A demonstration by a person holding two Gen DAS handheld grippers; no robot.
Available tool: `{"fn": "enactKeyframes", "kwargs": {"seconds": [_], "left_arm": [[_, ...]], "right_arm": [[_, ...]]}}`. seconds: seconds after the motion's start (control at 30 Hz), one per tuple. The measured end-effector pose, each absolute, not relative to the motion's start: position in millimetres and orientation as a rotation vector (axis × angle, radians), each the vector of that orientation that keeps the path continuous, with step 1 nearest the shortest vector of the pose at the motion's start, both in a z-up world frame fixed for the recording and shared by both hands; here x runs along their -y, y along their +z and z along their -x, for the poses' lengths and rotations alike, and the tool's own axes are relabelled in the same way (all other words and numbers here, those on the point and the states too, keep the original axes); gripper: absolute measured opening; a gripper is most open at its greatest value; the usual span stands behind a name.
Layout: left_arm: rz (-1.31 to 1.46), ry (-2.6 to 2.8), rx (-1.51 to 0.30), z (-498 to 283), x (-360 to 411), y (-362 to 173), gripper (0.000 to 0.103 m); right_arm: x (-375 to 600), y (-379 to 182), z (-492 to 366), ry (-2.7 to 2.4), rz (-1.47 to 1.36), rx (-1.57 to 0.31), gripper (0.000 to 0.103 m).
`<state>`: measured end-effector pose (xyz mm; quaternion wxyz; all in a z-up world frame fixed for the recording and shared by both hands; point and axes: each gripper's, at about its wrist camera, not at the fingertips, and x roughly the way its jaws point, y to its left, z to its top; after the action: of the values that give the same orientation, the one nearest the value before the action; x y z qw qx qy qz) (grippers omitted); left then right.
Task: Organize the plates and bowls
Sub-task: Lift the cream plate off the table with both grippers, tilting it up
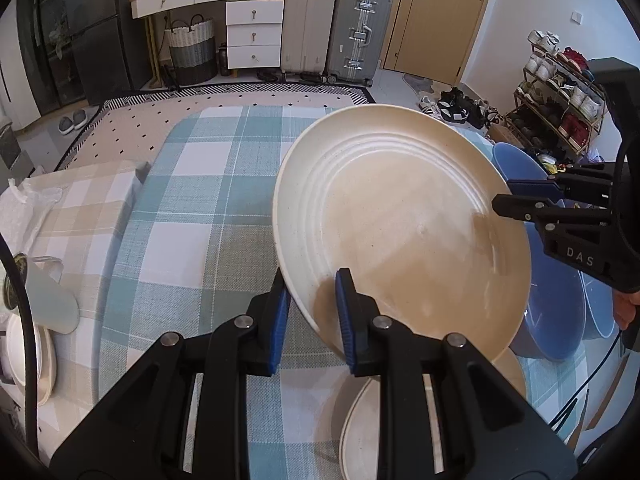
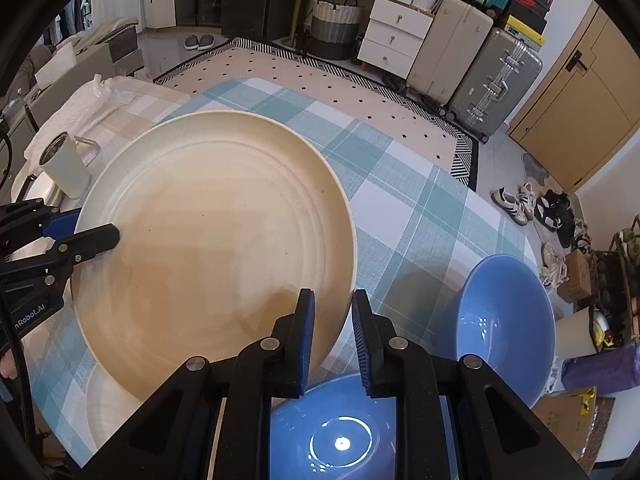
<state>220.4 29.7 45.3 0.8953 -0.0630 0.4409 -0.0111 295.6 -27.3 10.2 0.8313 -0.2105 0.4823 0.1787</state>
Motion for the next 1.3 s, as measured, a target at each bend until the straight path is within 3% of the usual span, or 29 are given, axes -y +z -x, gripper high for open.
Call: {"fn": "enactKeyframes", "kwargs": {"seconds": [1.3], "left_arm": [[0.078, -0.046, -0.846, -92, 9, 94, 0.020]], "right_arm": [[48, 55, -173, 0.395, 0.426, -0.919, 0.019]]}}
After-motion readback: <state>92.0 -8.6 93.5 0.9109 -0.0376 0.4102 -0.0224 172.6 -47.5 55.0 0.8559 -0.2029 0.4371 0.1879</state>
